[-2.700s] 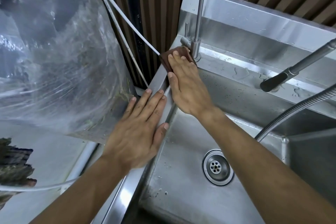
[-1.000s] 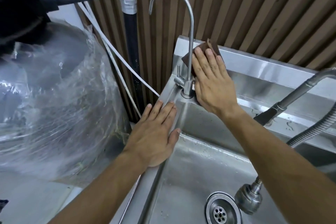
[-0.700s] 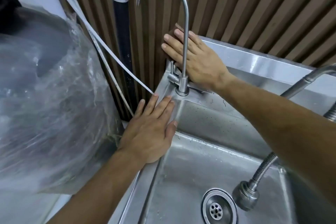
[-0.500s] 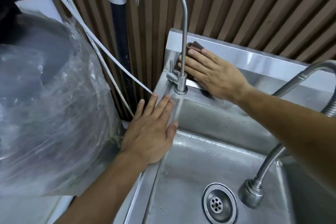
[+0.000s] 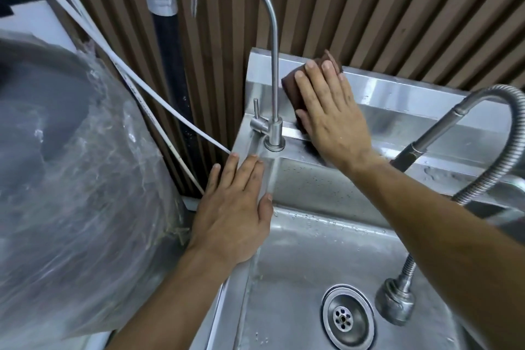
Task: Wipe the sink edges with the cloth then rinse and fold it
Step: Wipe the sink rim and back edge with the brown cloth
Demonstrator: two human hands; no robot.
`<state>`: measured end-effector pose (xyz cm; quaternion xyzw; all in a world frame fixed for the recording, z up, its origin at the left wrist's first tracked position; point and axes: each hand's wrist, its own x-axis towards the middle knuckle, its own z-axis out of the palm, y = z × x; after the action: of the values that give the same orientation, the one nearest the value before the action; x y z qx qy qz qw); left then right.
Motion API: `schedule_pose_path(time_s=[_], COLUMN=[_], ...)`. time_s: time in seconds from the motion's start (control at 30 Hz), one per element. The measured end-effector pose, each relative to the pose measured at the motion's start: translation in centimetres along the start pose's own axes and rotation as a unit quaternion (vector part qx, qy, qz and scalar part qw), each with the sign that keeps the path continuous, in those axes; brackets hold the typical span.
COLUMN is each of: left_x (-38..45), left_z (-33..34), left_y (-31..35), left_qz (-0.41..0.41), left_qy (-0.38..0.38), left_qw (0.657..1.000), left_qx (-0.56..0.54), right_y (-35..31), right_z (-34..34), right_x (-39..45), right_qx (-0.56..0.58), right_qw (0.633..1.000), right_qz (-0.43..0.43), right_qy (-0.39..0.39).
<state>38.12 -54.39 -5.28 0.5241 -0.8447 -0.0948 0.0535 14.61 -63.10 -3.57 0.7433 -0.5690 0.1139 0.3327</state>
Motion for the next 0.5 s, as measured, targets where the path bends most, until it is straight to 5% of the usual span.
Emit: schedule_pose_path(time_s=[0.27,0.5], left_x=[1.7,1.7], left_z=[0.9,0.5], left_y=[0.2,0.2], left_qz=[0.002,-0.002], left_qy=[0.018,-0.008], left_qw=[1.000,0.999], left_qx=[0.023,0.031], right_y=[-0.7,0.6], right_z=[0.2,0.3], right_x=[9.6,2.9], right_qx=[-0.005,0.024], right_qw=[0.972,0.998], right_qz=[-0.236,-0.056], right_qy=[0.005,0.034])
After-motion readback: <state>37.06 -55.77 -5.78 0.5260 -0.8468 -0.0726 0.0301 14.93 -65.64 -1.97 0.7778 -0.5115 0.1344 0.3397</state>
